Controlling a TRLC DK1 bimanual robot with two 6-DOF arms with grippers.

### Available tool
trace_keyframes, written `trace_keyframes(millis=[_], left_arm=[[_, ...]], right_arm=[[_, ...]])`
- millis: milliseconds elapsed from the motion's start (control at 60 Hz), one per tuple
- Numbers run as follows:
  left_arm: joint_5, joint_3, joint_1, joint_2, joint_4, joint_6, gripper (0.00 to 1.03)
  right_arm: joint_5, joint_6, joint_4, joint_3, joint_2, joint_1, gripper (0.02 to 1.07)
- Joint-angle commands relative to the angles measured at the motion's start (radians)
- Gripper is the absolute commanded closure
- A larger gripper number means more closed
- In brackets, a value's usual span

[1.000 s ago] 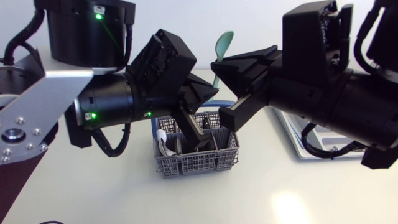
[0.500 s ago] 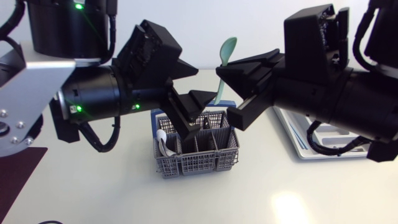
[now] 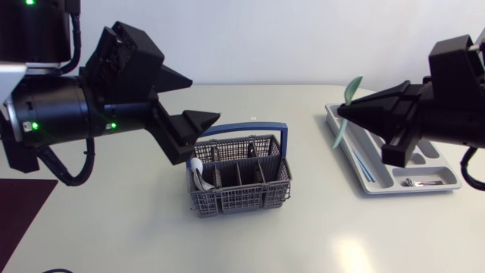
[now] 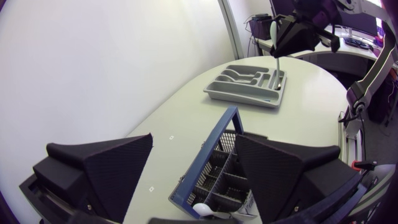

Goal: Sort the cutlery from the basket into the organizer compartments.

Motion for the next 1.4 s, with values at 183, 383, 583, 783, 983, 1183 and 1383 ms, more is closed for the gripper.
trace_keyframes(millis=[183,383,583,783,983,1183,1383], left_arm=[[-0.005,-0.053,0.016,-0.043,-0.059,0.051,0.11],[-0.005,-0.068,0.012,-0.044,-0.089,0.068,0.11],[-0.005,-0.087,0.016,-0.052,-0.108,0.079,0.11],[-0.005,-0.09,0.02,-0.058,-0.121,0.084,0.11],[-0.005,-0.088,0.005,-0.055,-0.127,0.082,0.11],[-0.007,-0.091,-0.006,-0.055,-0.133,0.079,0.11],[-0.007,-0.091,-0.006,-0.058,-0.138,0.078,0.11]], right_arm=[[-0.201,-0.376,-0.17,-0.007,0.096,-0.365,1.01],[-0.254,-0.624,-0.222,0.013,0.274,-0.569,1.01],[-0.248,-0.866,-0.265,0.076,0.483,-0.719,1.01],[-0.204,-1.066,-0.283,0.156,0.664,-0.824,1.01],[-0.13,-1.222,-0.273,0.258,0.822,-0.894,1.01],[-0.04,-1.359,-0.213,0.271,0.899,-0.906,1.01],[0.016,-1.379,-0.167,0.323,0.989,-0.911,1.01]])
